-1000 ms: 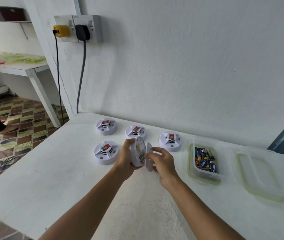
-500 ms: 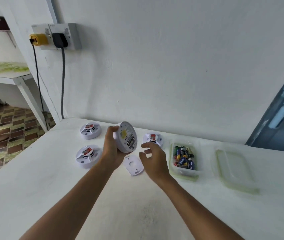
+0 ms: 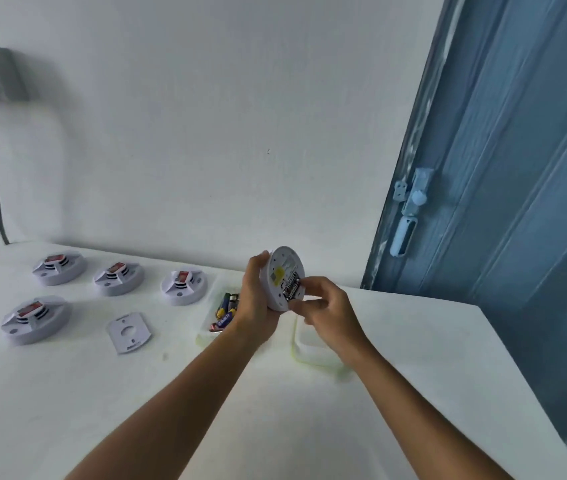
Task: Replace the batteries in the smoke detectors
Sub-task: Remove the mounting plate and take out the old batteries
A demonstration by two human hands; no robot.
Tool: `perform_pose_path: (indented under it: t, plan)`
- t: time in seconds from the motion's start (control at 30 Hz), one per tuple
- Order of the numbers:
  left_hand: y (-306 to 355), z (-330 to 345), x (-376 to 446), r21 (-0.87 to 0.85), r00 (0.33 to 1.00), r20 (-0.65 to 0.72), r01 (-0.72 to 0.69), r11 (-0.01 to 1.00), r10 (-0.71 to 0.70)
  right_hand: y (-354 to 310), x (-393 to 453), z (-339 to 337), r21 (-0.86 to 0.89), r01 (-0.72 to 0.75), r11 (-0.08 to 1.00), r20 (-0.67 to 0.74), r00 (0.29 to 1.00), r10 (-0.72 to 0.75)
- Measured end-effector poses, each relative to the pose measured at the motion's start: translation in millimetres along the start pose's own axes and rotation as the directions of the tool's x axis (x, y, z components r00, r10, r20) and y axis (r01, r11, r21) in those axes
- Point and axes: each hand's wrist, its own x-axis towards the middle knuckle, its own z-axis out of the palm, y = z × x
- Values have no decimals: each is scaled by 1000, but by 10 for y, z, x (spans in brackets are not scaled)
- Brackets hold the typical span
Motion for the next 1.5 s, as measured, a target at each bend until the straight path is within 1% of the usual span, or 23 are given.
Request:
perform_pose_path:
  t: [0.17, 0.4, 0.47, 0.57, 0.73, 0.77, 0.83, 0.93, 0.97, 1.0, 1.03, 1.07, 1.1, 1.13, 1.17, 1.2, 1.23, 1.27, 1.3, 1.33, 1.37, 1.43, 1.5]
  plan:
    - [-141, 270, 59, 77, 1000, -24, -2, 997, 4, 30, 65, -300, 109, -65, 992, 53, 997, 59]
    - [-240, 334, 195, 143, 999, -26, -24, 989, 28, 129, 158, -374, 251, -141, 957, 105, 987, 118]
    - [-289, 339, 238, 146, 999, -19, -28, 989, 31, 144, 183, -406, 237, -143, 961, 93, 988, 125]
    - [-336, 332, 285, 169, 999, -37, -21, 985, 28, 191, 219, -423, 164, -144, 976, 55, 989, 137]
    - [-381, 282, 333, 183, 999, -29, -14, 983, 20, 286, 277, -412, 123, -113, 986, 7, 994, 113]
    - [-373, 260, 356, 179, 999, -26, -16, 984, 21, 296, 287, -389, 89, -90, 992, -19, 996, 92]
    - [-364, 232, 374, 183, 1000, -19, -20, 983, 24, 320, 281, -335, 32, -29, 999, -117, 993, 33]
    - [-351, 192, 412, 221, 998, -25, -45, 974, 52, 320, 280, -219, -69, 62, 996, -255, 964, -78]
    - [-341, 176, 426, 234, 997, -35, -53, 971, 63, 309, 283, -179, -65, 73, 995, -283, 955, -88]
    - [-333, 164, 440, 236, 997, -42, -58, 970, 70, 298, 289, -153, 9, 61, 998, -310, 949, -55]
    - [-320, 150, 455, 229, 996, -48, -57, 972, 70, 279, 302, -141, 153, 29, 988, -334, 942, 24]
    - [-309, 130, 472, 223, 996, -58, -55, 973, 69, 264, 329, -148, 330, -14, 944, -346, 929, 135]
    - [-290, 106, 484, 213, 995, -75, -48, 976, 65, 255, 360, -166, 479, -58, 876, -341, 907, 247]
    - [-276, 81, 494, 203, 993, -97, -42, 978, 63, 276, 405, -192, 549, -100, 830, -337, 882, 330]
    - [-265, 55, 503, 194, 991, -118, -38, 980, 62, 311, 453, -222, 503, -144, 852, -351, 867, 353]
    - [-258, 19, 513, 190, 989, -135, -37, 981, 64, 353, 506, -235, 338, -186, 922, -372, 874, 313]
    - [-256, -8, 521, 189, 987, -148, -35, 981, 64, 386, 555, -241, 89, -211, 973, -373, 899, 229]
    - [-252, -35, 524, 190, 986, -156, -33, 981, 64, 405, 598, -225, -154, -212, 965, -344, 927, 148]
    - [-246, -54, 524, 194, 985, -163, -27, 981, 60, 420, 639, -201, -336, -202, 920, -298, 949, 99]
    - [-242, -68, 523, 197, 984, -168, -22, 980, 55, 435, 682, -176, -468, -195, 862, -246, 966, 84]
    - [-239, -86, 523, 197, 984, -172, -15, 980, 49, 451, 722, -150, -556, -188, 810, -200, 976, 89]
    - [-230, -115, 506, 202, 984, -173, -5, 979, 41, 512, 794, -112, -628, -184, 756, -160, 981, 106]
    - [-236, -131, 484, 206, 986, -163, 11, 979, 23, 593, 826, -107, -569, -225, 791, -180, 972, 147]
